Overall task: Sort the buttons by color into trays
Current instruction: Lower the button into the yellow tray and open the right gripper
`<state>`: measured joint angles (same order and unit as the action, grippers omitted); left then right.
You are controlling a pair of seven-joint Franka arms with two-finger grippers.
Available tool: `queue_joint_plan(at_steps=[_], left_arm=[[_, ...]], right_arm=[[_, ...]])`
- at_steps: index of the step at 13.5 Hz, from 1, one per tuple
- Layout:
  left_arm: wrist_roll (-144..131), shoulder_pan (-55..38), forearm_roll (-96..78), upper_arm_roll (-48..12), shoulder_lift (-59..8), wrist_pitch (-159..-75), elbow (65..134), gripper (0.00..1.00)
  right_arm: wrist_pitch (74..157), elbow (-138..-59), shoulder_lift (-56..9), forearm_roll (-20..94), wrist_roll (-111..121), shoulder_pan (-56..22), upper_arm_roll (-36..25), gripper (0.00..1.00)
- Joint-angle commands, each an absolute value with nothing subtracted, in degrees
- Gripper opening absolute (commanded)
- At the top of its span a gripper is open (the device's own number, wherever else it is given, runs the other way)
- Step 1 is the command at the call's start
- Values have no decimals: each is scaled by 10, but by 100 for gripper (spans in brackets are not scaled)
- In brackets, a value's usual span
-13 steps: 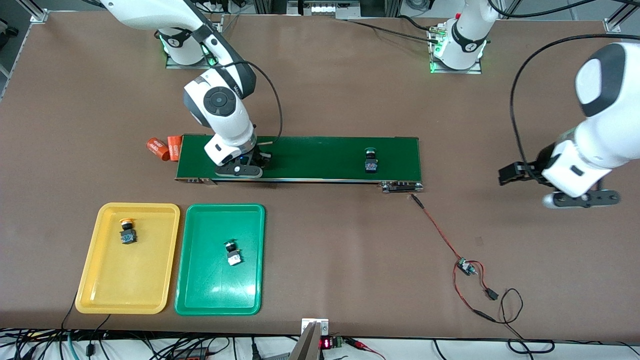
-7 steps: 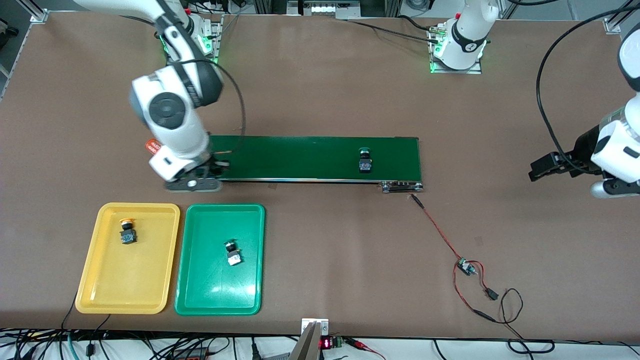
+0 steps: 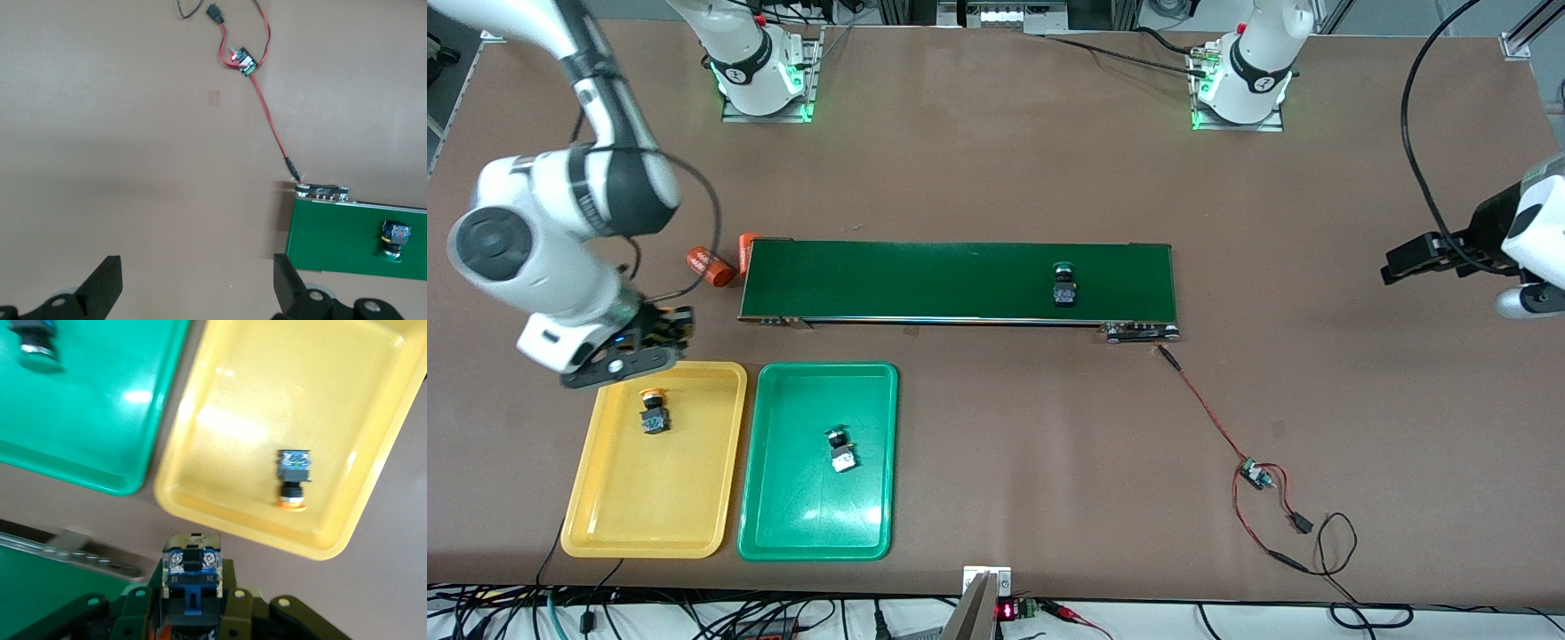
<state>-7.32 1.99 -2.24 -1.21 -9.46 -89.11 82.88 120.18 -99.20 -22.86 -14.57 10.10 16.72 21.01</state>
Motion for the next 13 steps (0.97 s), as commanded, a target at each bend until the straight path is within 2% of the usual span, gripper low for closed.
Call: queue_joint_plan(at_steps=[1,4,9,11,13], left_arm=[[-52,35,-12,-19,-82,-875,827,100],[-61,31,-12,-23,-83,-888,825,100],[-54,36,-15,-23,-70,-899,828,100],[-40,47,-16,-23,-68,-932,852,100],[-18,50,-16,-22,-65,-923,853,100]], right_arm=[[1250,-952,-294,-123,204,191,199,1],[1323,-952,-333,-127,241,191,183,2],[1369,-952,-360,-125,239,185,179,4],[1396,-952,-373,-126,241,183,179,7],[1412,-947,-388,-128,241,184,179,7]])
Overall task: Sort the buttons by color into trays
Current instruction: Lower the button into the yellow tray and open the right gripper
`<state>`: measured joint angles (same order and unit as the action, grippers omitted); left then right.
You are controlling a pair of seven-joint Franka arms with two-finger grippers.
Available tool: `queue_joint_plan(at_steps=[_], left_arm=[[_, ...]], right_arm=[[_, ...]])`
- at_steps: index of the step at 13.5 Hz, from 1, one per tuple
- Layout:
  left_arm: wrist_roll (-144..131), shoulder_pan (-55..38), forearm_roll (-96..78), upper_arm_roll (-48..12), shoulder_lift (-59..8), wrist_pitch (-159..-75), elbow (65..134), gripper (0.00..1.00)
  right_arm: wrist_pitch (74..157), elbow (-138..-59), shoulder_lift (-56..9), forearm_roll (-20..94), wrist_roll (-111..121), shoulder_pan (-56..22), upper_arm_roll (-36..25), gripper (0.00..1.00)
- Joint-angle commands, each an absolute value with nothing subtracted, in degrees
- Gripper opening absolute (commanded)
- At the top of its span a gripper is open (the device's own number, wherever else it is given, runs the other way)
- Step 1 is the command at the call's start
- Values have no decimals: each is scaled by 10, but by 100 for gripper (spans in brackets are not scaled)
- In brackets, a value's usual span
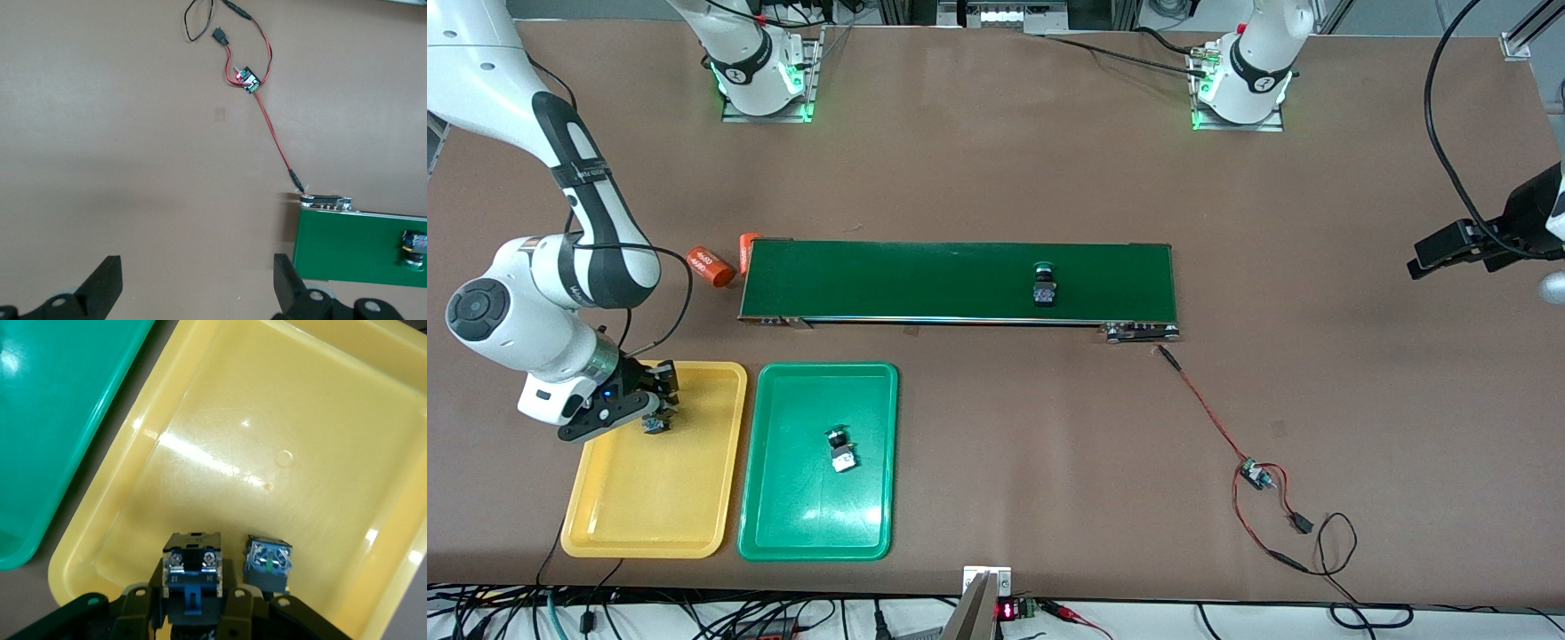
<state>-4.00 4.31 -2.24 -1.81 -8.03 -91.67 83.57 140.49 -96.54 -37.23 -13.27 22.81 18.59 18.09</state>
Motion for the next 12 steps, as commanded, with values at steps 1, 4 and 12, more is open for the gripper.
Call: queue_joint_plan(at_steps=[1,4,12], left_arm=[[-5,47,-13,-25,-66,-898,846,100],[2,47,-20,-23,-68,-895,827,100],[-3,47,-15,-22,-77,-898,795,100]], right_arm=[[1412,-938,-400,-128,241,178,179,7],[1412,-913,-421,-127,240,171,178,8],[1412,-914,-420,-123,230,165,178,85]])
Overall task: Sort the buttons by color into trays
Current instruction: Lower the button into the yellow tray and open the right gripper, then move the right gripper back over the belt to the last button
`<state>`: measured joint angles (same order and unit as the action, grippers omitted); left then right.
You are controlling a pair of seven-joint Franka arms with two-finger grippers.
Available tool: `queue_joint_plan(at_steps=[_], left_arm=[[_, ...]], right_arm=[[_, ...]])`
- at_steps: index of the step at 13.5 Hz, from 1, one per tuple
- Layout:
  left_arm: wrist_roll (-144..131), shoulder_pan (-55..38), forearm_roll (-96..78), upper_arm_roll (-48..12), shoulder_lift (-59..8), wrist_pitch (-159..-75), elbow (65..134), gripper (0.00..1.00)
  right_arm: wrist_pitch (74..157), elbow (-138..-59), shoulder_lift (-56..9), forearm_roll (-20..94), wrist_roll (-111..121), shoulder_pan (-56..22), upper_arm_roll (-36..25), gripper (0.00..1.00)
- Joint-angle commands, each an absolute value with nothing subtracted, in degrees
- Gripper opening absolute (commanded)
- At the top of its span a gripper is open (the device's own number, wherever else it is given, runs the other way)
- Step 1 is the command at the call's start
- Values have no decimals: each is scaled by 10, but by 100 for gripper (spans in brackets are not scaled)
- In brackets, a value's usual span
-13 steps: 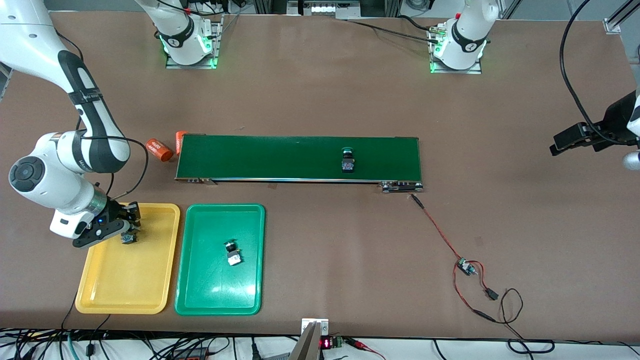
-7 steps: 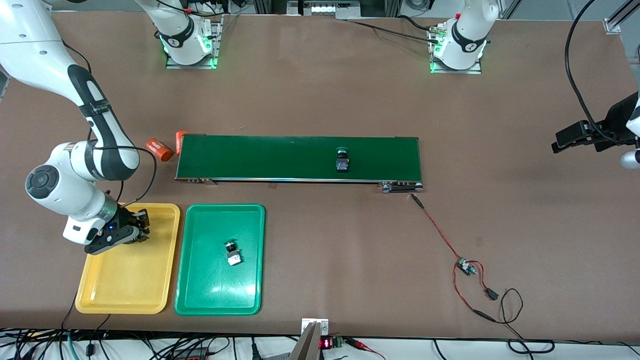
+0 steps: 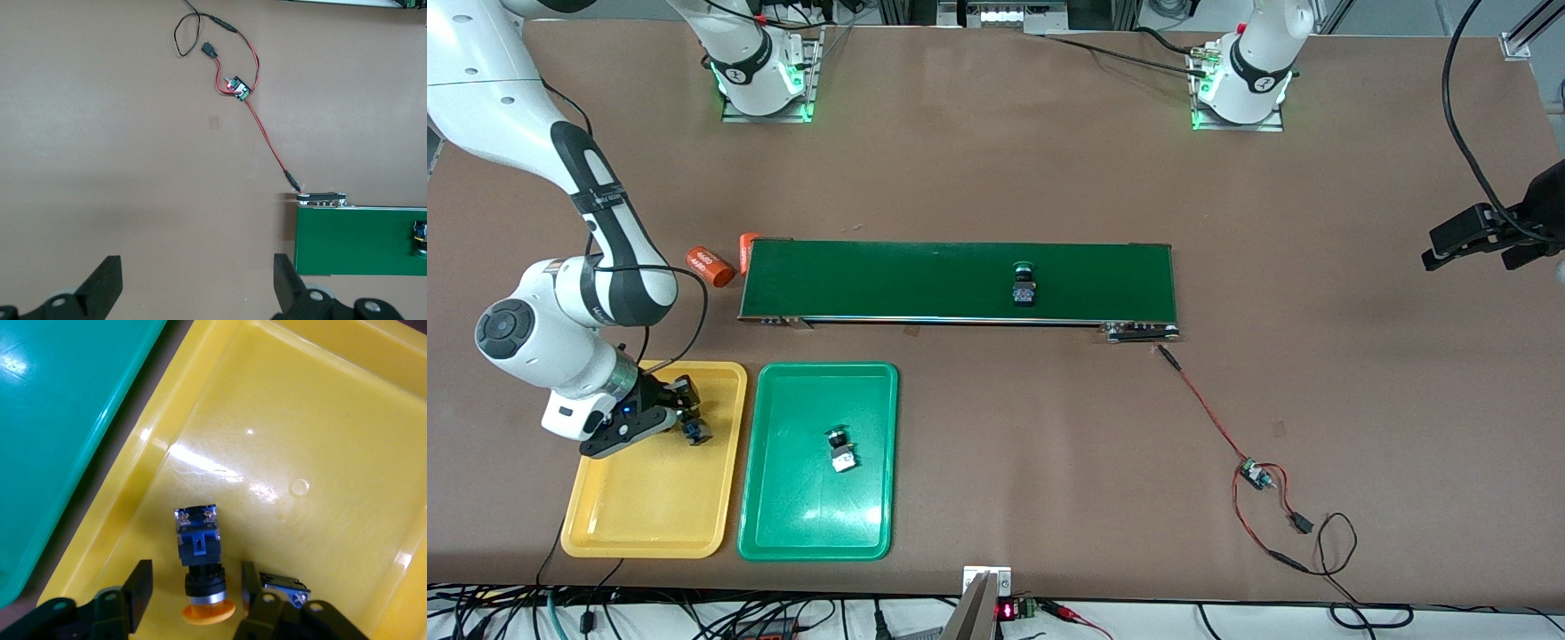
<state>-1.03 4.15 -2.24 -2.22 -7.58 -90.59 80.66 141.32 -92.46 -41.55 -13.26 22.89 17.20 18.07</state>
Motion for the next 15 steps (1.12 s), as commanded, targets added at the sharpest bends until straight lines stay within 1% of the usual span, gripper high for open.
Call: queue_joint_plan(at_steps=[1,2,4,7,9,13,15], left_arm=[[-1,47,-15,-22,-77,-898,797,100],[-1,47,-16,-22,-77,-897,800,100],[0,47,-16,-22,-78,-896,800,100],[-7,48,-18,-22,-76,-880,800,100],[-7,47,-19,-23,-76,-880,799,100],[-6,47,-21,-23,-76,-879,798,100],[-6,47,-22,-23,-76,-879,798,100]], right_arm=[[1407,-916,-416,-122,226,163,178,86],[1398,-920,-407,-121,197,158,179,100],[1352,-924,-380,-112,123,136,184,100],[1253,-923,-325,-101,-11,89,184,100],[1181,-920,-281,-93,-102,39,182,100],[1108,-919,-229,-34,-134,1,181,100],[1080,-920,-207,-29,-176,-30,180,100]])
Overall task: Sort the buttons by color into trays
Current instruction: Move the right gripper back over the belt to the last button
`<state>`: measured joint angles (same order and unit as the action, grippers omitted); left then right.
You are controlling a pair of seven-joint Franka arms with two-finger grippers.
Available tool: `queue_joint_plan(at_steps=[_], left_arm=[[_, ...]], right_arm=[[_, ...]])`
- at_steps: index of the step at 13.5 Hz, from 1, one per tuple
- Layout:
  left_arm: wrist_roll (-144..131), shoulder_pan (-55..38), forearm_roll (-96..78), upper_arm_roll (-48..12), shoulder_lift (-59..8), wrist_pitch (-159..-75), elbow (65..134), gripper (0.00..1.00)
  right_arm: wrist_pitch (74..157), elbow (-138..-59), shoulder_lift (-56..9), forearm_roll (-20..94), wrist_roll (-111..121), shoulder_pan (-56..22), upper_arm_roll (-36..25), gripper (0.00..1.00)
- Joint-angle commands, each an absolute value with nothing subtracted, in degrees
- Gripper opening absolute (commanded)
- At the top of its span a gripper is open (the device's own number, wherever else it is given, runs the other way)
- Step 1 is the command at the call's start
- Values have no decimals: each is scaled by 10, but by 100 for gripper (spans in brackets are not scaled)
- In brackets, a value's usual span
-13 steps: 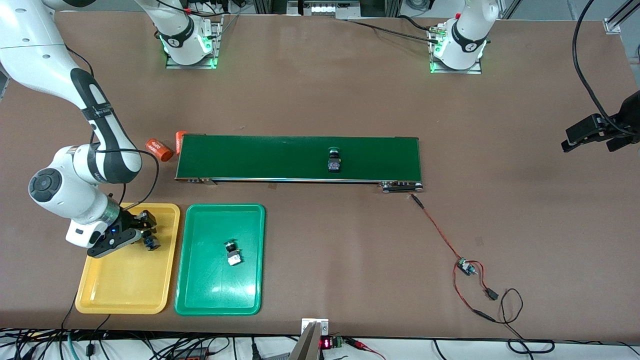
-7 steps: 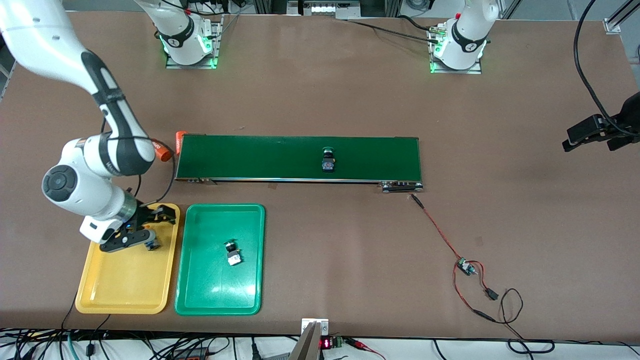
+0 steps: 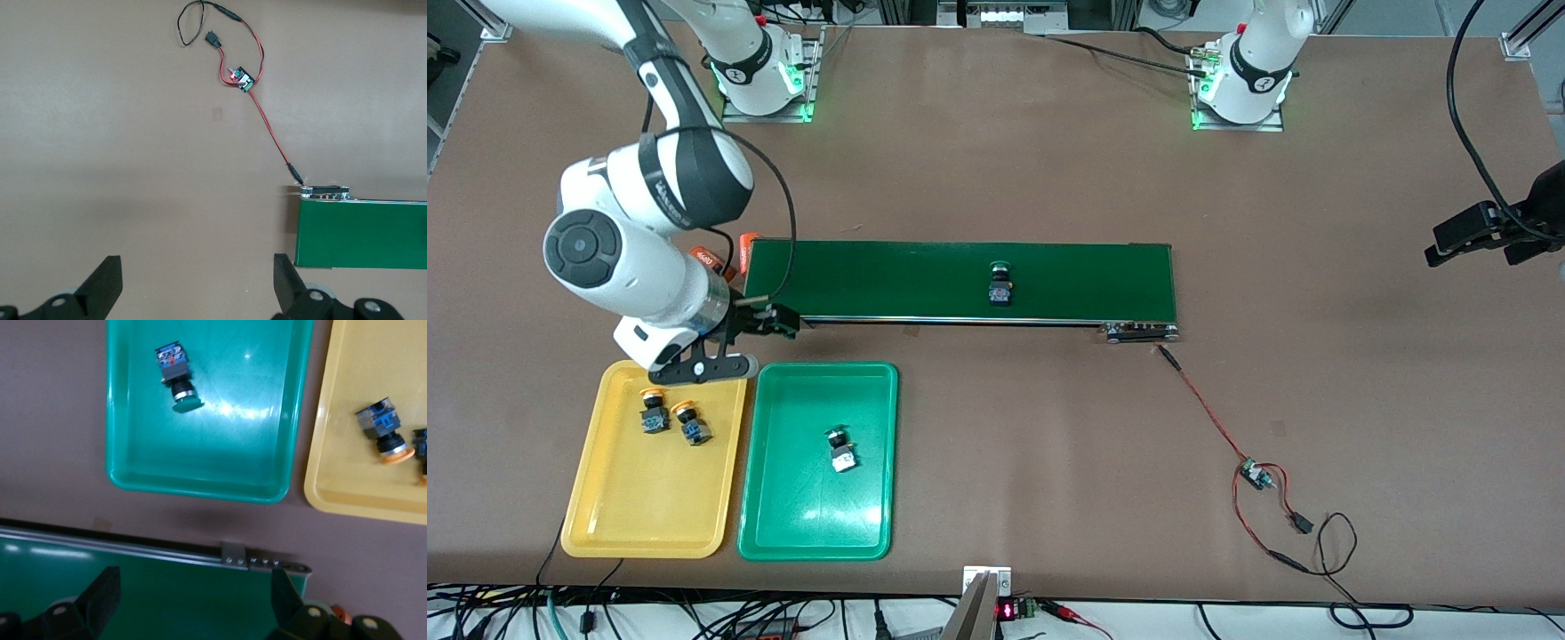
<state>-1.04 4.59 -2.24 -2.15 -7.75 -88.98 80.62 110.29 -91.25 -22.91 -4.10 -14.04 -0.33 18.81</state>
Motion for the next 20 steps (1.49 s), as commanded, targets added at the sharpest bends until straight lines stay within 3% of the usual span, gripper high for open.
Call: queue_joint_plan(at_steps=[1,5,13,20], left_arm=[[-6,47,-22,-23,-76,-879,797,100],[-5,47,-21,-23,-76,-882,796,100],[-3,44,-17,-24,-76,-882,796,100],[-2,44,-15,-23,-78,-883,796,100]], right_arm=[[1078,-920,-205,-27,-206,-43,180,100],[1087,-921,-218,-29,-291,-116,180,100],[1223,-976,-226,-52,-388,-180,157,100],[1222,-996,-243,-103,-456,-206,158,100]])
